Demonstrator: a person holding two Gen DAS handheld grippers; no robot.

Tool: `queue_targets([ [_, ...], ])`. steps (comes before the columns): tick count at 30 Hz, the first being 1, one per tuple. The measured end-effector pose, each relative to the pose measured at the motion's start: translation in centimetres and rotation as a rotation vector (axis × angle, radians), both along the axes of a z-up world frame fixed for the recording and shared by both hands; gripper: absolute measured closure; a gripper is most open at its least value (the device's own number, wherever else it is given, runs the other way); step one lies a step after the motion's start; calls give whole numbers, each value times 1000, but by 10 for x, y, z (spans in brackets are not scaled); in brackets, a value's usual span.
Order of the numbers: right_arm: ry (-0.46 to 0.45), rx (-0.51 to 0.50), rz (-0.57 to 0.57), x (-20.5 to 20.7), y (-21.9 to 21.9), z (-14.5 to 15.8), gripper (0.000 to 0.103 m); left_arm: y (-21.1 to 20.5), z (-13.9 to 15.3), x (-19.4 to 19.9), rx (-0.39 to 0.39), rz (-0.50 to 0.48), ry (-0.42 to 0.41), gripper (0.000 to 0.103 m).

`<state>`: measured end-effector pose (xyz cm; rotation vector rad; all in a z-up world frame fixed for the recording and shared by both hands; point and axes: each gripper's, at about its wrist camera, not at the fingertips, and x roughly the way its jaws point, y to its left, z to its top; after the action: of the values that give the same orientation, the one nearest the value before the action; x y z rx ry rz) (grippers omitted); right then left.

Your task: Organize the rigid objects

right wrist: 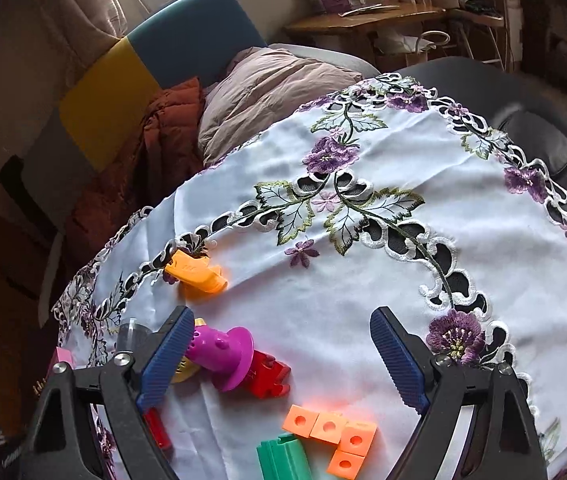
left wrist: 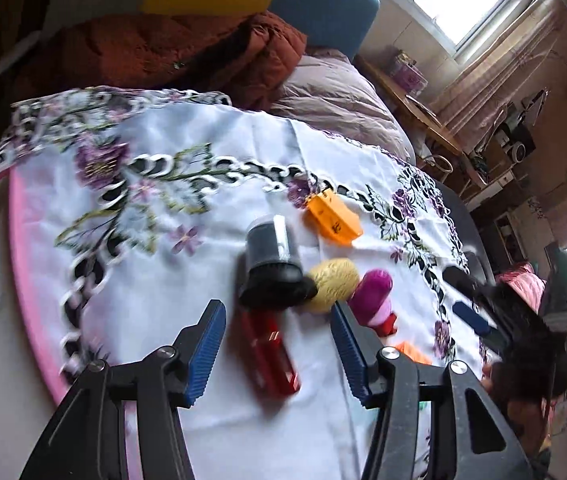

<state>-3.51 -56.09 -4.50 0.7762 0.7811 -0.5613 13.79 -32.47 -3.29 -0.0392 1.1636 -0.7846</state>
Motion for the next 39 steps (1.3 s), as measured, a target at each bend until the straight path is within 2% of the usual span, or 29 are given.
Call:
queue_targets([
  [5,-10,26,-8,-1,-4,-2,12,-31,-11,24,41,-40,18,47],
  [8,-13,36,-11,-2,-5,-3,12,-42,-16,36,39,-39,39,49],
  [11,-12,45,-5,0,-4,-4,12,-51,-24,44,69,-40,31,49],
  [15,-11,42,5,2,-3,-4,12,-63,-48,50,112,-55,85,55],
  [17,-9,44,2,2,-4,-4,12,-67,-58,50,140,-72,89,57],
  [18,-8,47,0,2,-4,-5,12,-67,-60,49,134,-81,66,59],
  [20,-6,50,2,3,-5,-6,12,-67,-58,48,128,-99,58,60],
  [25,-4,46,0,3,-6,-6,12,-47,-42,51,61,-60,33,60],
  [29,-11,67,-23,-1,-11,-8,12,-29,-18,38,49,-54,-100,60],
  [32,-2,70,-40,-3,-13,-10,12,-22,-15,43,52,-51,-91,60],
  [35,6,65,-55,-5,-15,-11,12,-9,-7,40,17,-25,-86,60],
  [39,20,81,-37,-1,-14,-15,12,12,6,10,-9,-46,-104,60],
])
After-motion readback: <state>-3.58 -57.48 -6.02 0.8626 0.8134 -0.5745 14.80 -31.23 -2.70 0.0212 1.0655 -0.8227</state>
